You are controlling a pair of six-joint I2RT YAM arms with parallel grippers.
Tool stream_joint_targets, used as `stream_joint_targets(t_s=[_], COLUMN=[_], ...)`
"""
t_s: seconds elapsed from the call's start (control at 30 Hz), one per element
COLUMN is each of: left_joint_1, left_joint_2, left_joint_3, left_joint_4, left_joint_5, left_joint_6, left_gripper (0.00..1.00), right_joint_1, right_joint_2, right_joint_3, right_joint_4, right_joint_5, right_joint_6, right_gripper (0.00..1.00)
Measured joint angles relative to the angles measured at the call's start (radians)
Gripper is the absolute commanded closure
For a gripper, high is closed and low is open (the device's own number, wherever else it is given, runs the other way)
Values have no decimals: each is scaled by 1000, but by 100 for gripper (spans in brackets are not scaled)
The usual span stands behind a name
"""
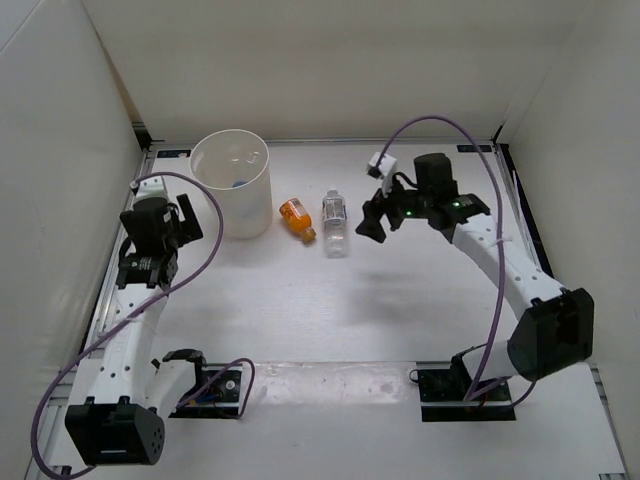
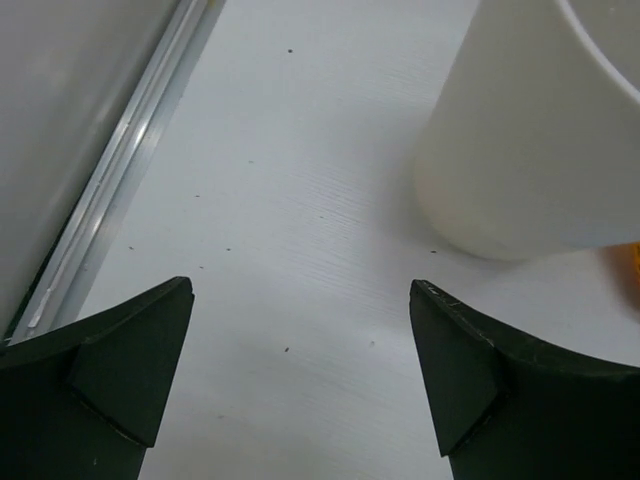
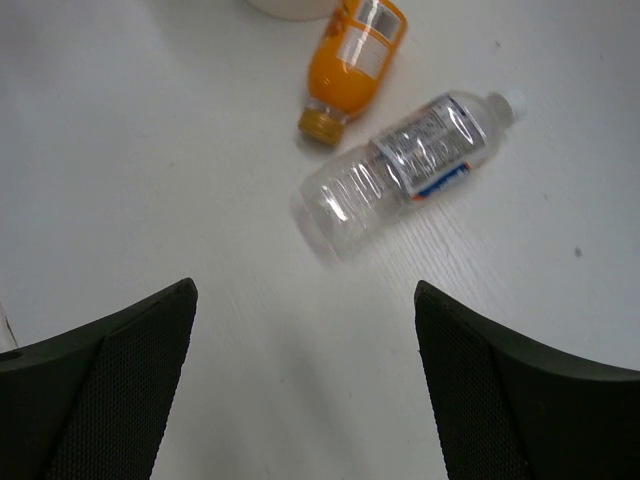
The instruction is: Put the plastic bottles in the bin
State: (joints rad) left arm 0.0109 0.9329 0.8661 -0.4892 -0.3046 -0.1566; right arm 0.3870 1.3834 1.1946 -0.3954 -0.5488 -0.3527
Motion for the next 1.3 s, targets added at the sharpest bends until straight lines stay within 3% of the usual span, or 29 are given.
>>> stream_joint_targets(t_s=[0.17,0.53,0.93,1.3], left_joint_1=[65,86,86,89], left_joint_2=[45,124,112,139], left_joint_3=[53,55,55,55], left_joint_4=[-27,-43,-41,-29], left_joint_5=[0,26,61,72], left_joint_6=[10,-32,-43,-62], left_gripper=[0,0,0,0], right_joint_1=[116,247,233,198], right_joint_2=[147,577,975,1069], right_joint_3=[45,424,973,1078], right_joint_4=[78,87,-247,-414], right_joint_5=[16,99,46,23], right_joint_6=[-77,-38,40,39], right_gripper=[10,10,10,10])
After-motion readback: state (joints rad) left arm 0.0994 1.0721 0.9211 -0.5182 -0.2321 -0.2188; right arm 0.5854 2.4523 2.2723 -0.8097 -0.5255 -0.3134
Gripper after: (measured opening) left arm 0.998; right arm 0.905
